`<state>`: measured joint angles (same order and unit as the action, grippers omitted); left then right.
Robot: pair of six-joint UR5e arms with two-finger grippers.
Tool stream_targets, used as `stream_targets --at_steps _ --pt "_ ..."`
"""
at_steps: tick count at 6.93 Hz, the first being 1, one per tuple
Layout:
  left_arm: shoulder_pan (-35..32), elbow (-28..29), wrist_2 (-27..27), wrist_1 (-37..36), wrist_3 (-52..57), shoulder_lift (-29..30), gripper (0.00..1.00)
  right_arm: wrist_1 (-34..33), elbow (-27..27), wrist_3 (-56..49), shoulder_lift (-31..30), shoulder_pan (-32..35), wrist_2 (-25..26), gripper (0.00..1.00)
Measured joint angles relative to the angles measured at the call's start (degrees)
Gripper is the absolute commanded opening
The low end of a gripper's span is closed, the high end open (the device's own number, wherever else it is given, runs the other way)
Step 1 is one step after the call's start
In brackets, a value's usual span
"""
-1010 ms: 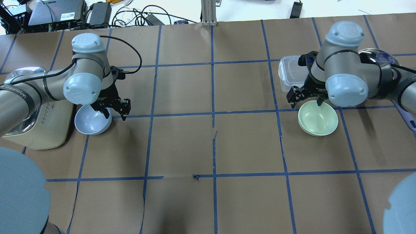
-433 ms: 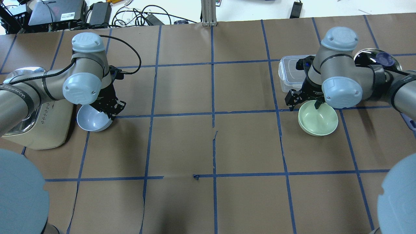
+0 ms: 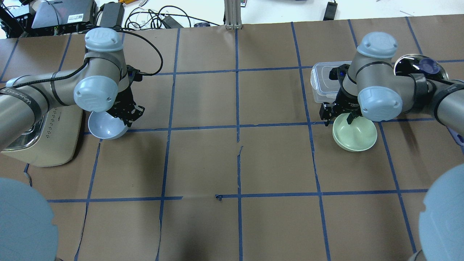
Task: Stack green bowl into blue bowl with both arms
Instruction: 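Grasp light blue bowl with left gripper while right grasps green bowl, then place the light blue bowl at table center with the left gripper and withdraw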
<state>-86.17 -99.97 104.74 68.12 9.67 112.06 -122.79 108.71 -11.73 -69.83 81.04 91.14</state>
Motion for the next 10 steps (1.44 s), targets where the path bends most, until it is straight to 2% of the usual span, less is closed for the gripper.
stream_targets --at_steps 2,6,10 --pt "-6.8 3.05 -1.63 0.81 -10.18 0.91 0.0 0.08 -0.38 -0.22 -0.12 0.02 0.07 0.0" --pt "-20.58 9.68 -10.76 0.83 -30.13 4.49 0.0 2.36 -4.24 -0.31 -1.53 -0.18 2.5 0.0" --pt "-28.09 17.85 -15.12 0.83 -36.22 10.74 0.0 4.42 -5.42 -0.27 -3.98 -2.28 2.94 0.0"
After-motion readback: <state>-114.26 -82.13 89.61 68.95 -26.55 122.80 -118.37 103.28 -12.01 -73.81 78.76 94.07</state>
